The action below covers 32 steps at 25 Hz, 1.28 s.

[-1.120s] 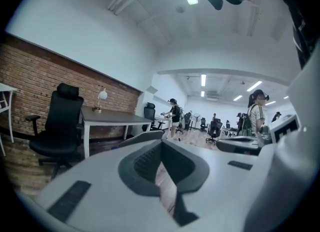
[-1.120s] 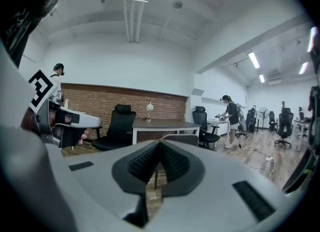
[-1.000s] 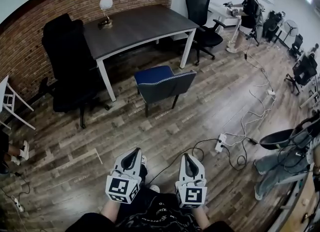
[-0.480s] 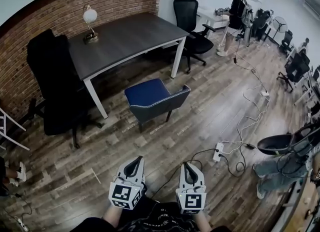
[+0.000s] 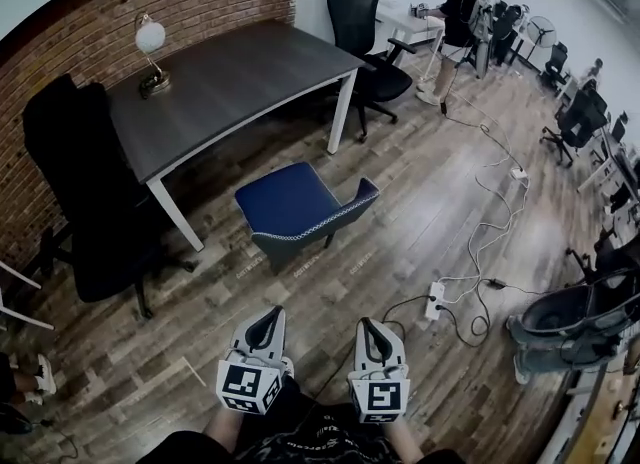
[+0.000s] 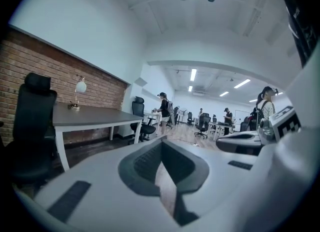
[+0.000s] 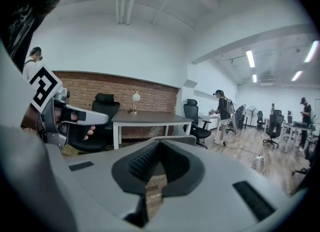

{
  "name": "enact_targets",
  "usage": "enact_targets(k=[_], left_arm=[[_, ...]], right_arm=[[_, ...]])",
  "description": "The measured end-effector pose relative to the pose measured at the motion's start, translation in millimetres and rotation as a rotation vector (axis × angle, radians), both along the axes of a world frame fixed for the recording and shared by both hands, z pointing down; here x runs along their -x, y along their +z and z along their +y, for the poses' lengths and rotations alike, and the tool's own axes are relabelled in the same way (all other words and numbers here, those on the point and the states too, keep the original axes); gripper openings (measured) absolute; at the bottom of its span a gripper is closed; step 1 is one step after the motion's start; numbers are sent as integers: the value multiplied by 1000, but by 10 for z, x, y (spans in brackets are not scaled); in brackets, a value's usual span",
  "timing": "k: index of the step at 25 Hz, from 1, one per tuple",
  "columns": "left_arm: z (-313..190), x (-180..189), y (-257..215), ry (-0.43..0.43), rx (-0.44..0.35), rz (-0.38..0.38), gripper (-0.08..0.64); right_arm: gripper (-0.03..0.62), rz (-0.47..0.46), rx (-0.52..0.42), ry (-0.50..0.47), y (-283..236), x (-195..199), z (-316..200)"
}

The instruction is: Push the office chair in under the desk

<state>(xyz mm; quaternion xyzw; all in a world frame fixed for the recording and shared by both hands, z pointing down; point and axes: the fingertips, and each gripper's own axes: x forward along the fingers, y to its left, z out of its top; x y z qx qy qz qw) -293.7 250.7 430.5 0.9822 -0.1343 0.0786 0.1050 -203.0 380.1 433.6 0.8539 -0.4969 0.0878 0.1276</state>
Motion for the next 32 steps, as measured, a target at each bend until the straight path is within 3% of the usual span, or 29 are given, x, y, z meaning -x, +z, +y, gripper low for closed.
enact_targets(k=[7, 15, 24, 28, 32], left_arm=[[-453, -279, 69, 96, 1, -2, 6], [-679, -474, 108, 148, -15, -5, 7], [-917, -565, 242, 101, 0, -22, 6], [-1001, -722, 215, 61, 10, -6, 7], [-1087, -961, 221, 18, -29, -41, 8]], right_arm=[[5, 15, 12, 77, 18, -173, -386], [5, -8, 30, 125, 64, -269, -587], [5, -6, 32, 81, 144, -530, -858], [5, -1, 34, 59, 169, -799, -962], [5, -7, 22, 8, 152, -1138, -1107]])
